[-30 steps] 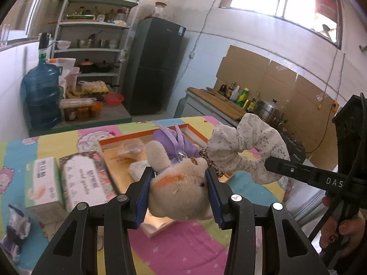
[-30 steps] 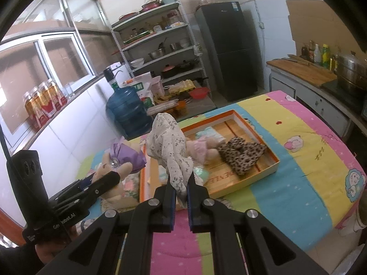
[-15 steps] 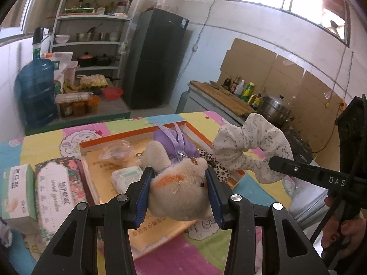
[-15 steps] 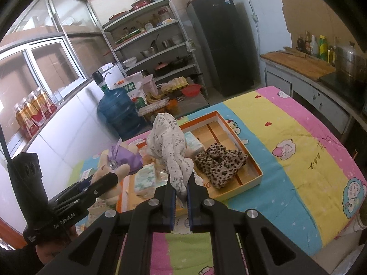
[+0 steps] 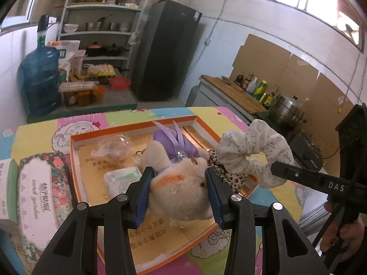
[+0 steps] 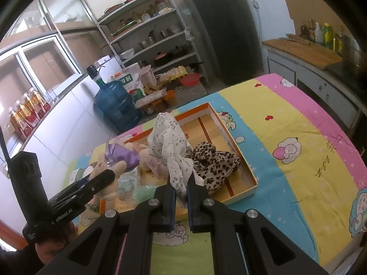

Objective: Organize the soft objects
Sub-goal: 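Carry the bunny and scrunchie over the gold box with both tools, then open the left tool releasing the bunny while the right tool releases the scrunchie, then move both tools back from the box toward the wrapped snack packs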

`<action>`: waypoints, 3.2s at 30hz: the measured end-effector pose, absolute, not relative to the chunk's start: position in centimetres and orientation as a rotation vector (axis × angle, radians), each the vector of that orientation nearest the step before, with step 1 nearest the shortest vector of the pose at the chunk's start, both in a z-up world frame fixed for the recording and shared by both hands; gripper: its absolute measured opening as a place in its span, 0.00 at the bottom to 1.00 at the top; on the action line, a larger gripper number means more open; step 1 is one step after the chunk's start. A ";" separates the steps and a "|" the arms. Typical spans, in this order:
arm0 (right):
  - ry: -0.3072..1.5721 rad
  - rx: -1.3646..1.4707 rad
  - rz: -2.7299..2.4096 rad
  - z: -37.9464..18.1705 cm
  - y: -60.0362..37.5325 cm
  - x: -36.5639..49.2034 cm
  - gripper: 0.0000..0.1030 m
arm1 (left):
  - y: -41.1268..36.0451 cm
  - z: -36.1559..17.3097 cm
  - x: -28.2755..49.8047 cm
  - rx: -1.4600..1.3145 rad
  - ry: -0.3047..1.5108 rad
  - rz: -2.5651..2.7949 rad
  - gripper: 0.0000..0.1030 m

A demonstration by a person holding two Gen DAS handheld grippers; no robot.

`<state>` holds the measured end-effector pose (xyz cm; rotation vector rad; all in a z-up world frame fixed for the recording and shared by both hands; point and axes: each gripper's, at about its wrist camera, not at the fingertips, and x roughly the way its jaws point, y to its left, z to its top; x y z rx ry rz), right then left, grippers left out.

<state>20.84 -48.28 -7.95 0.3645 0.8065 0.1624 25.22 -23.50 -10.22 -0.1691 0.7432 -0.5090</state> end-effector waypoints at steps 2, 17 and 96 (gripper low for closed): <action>0.818 0.366 0.169 -8.4 -48.4 21.4 0.08 | -23.7 -10.7 25.6 -0.177 0.756 -0.500 0.45; 0.884 0.375 0.188 -11.3 -49.6 24.3 0.08 | -24.7 -13.2 26.5 -0.199 0.808 -0.459 0.45; 0.769 0.289 0.097 -4.6 -38.2 15.5 0.60 | -12.5 -6.9 16.3 -0.178 0.641 -0.528 0.66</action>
